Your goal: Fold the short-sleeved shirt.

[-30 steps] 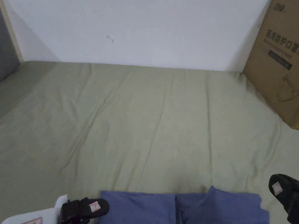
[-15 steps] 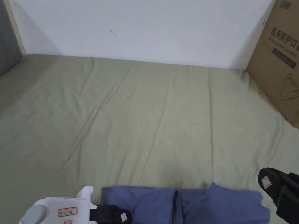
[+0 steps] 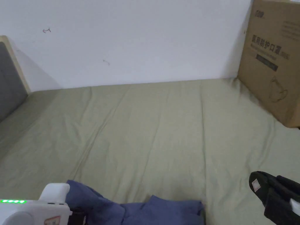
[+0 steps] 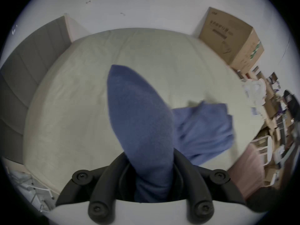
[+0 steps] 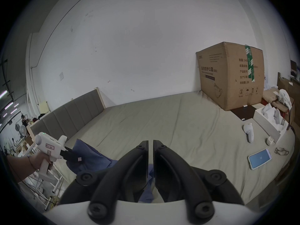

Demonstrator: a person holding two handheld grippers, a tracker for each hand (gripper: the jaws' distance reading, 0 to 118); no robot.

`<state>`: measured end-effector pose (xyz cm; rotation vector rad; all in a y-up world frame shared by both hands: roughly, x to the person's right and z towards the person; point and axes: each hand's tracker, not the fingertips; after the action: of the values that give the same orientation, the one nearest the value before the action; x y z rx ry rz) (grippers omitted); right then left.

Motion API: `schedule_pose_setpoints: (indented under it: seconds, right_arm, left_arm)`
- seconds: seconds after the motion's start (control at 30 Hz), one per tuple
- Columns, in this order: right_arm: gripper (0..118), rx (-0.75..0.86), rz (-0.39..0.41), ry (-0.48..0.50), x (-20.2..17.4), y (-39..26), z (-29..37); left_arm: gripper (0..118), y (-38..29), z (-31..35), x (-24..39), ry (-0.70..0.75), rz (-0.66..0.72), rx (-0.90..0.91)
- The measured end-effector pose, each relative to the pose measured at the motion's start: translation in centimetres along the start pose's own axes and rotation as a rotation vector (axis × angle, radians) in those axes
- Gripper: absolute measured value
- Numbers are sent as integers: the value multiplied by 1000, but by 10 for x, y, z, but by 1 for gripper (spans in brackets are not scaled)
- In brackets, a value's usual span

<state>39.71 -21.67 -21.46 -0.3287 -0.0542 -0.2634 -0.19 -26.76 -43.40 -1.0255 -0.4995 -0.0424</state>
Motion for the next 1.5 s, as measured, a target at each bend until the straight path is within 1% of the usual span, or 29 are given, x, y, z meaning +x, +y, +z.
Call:
schedule_pose_setpoints:
  seconds: [0.1, 0.23, 0.3, 0.37, 0.4, 0.43, 0.47, 0.5, 0.53, 0.57, 0.63, 0.7, 0.77, 0.8, 0.83, 0.87, 0.9, 0.93, 0.97, 1.0, 1.07, 1.17, 1.27, 1.37, 1.43, 1.5]
  right_arm:
    - [6, 22, -31, -14, 12, -1, 12]
    - [6, 40, -61, -43, 29, 0, 28]
    - [6, 49, -72, -72, 37, 0, 36]
    - [6, 58, -98, -80, 44, 1, 43]
    - [6, 61, -109, -78, 47, 1, 46]
    - [6, 65, -118, -84, 50, 1, 48]
    - [6, 67, -125, -92, 52, 2, 49]
    - [6, 68, -129, -96, 53, 2, 49]
    - [6, 70, -134, -97, 55, 2, 49]
    - [6, 72, -139, -98, 56, 2, 49]
    - [6, 72, -146, -98, 57, 1, 47]
    - [6, 71, -151, -89, 57, 1, 45]
    - [6, 71, -147, -80, 56, 0, 41]
    - [6, 74, -145, -76, 55, 1, 41]
    - [6, 77, -144, -71, 54, 1, 39]
    - [6, 78, -144, -68, 52, 2, 38]
    - [6, 78, -146, -65, 52, 3, 36]
    - [6, 78, -148, -61, 52, 3, 36]
    - [6, 78, -150, -59, 52, 3, 35]
    - [6, 77, -150, -57, 51, 2, 34]
    - [6, 69, -146, -56, 51, 1, 34]
    - [6, 57, -137, -64, 54, 0, 34]
    - [6, 50, -140, -77, 56, -1, 35]
    - [6, 35, -101, -100, 55, -3, 37]
    - [6, 20, -87, -102, 54, -5, 37]
    - [6, 13, -83, -107, 52, -7, 38]
  left_arm:
    - [16, 17, -16, 48, -90, -14, -28]
    - [16, 32, -72, 102, -231, 14, -101]
    - [17, 33, -102, 121, -285, 9, -163]
    - [17, 30, -124, 137, -296, -4, -218]
    - [30, 29, -129, 140, -320, -18, -233]
    - [48, 26, -132, 143, -370, -22, -215]
    - [71, 26, -132, 141, -417, 3, -179]
    - [99, 25, -129, 139, -452, 42, -146]
    - [114, 26, -126, 134, -497, 82, -129]
    - [118, 25, -119, 127, -522, 113, -116]
    - [117, 29, -100, 113, -532, 145, -65]
    - [117, 29, -77, 102, -498, 129, -21]
    - [117, 31, -51, 93, -463, 77, 39]
    - [114, 31, -42, 91, -440, 45, 46]
    - [105, 27, -31, 90, -422, 16, 72]
    - [84, 25, -24, 91, -403, -12, 103]
    - [40, 23, -20, 94, -374, -40, 117]
    - [8, 21, -20, 100, -330, -67, 128]
    - [3, 17, -25, 105, -277, -99, 124]
    - [3, 15, -29, 110, -232, -130, 126]
    - [3, 14, -45, 121, -241, -199, 121]
    - [3, 10, -82, 140, -293, -213, 23]
    - [3, 5, -126, 161, -293, -230, -72]
    - [3, -4, -166, 182, -332, -250, -155]
    - [2, -10, -193, 190, -368, -205, -212]
    - [2, -12, -198, 188, -400, -107, -172]
